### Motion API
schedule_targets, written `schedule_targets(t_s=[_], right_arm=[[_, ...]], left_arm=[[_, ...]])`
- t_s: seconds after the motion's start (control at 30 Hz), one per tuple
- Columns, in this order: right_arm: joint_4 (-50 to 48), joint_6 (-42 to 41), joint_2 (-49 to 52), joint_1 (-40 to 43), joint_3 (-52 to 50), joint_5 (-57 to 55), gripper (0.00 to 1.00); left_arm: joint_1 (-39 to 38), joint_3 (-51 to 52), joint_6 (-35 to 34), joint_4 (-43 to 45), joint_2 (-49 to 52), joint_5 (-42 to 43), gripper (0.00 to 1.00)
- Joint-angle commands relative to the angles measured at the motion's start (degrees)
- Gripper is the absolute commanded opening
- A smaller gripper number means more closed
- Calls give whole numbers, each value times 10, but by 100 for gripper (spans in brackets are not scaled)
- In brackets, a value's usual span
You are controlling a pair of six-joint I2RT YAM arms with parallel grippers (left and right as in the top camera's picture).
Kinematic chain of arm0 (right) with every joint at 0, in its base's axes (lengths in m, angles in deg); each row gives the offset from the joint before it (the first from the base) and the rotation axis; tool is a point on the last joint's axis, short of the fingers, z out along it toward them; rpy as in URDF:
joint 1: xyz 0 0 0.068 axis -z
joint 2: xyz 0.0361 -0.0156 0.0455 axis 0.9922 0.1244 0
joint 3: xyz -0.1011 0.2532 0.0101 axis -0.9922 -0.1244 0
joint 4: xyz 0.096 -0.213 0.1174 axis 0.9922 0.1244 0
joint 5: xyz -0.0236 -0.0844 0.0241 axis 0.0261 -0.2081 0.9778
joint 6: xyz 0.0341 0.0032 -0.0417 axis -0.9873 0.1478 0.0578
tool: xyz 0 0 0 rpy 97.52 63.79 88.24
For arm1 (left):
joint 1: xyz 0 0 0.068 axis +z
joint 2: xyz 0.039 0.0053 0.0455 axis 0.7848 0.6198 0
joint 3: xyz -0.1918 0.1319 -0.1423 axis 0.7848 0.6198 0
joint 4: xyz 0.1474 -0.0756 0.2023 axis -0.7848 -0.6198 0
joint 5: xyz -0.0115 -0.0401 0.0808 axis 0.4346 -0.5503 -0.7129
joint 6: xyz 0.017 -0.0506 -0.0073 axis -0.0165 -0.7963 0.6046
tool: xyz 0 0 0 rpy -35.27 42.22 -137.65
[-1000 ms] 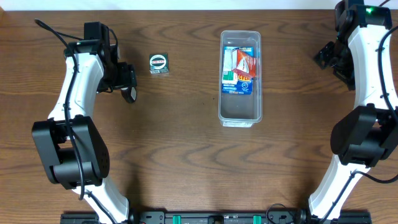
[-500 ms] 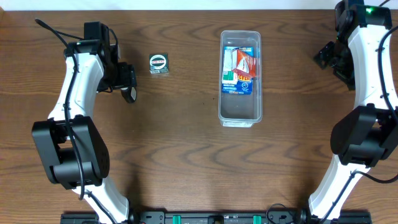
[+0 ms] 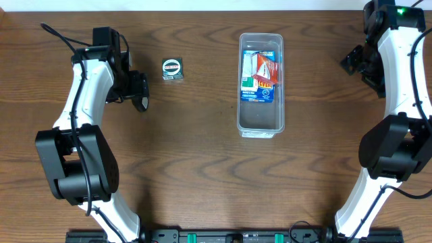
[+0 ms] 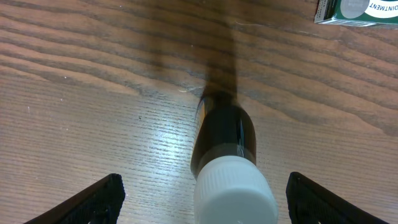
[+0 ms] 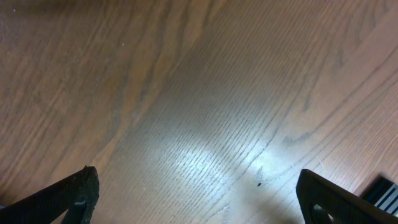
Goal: Pack container
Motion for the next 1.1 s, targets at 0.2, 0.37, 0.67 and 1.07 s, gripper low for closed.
schedule_targets(t_s=[0.2,0.37,0.67,1.07], right_arm=[[1,-10,-14,2,0,-9,99],[1,-10,-14,2,0,-9,99],[1,-10,-14,2,0,-9,99],[1,-10,-14,2,0,-9,99]], left_arm=[[0,5,8,5,10,3,84],[0,5,19,12,10,3,77],[0,5,18,15,10,3,65],[0,5,19,16,10,27,47]])
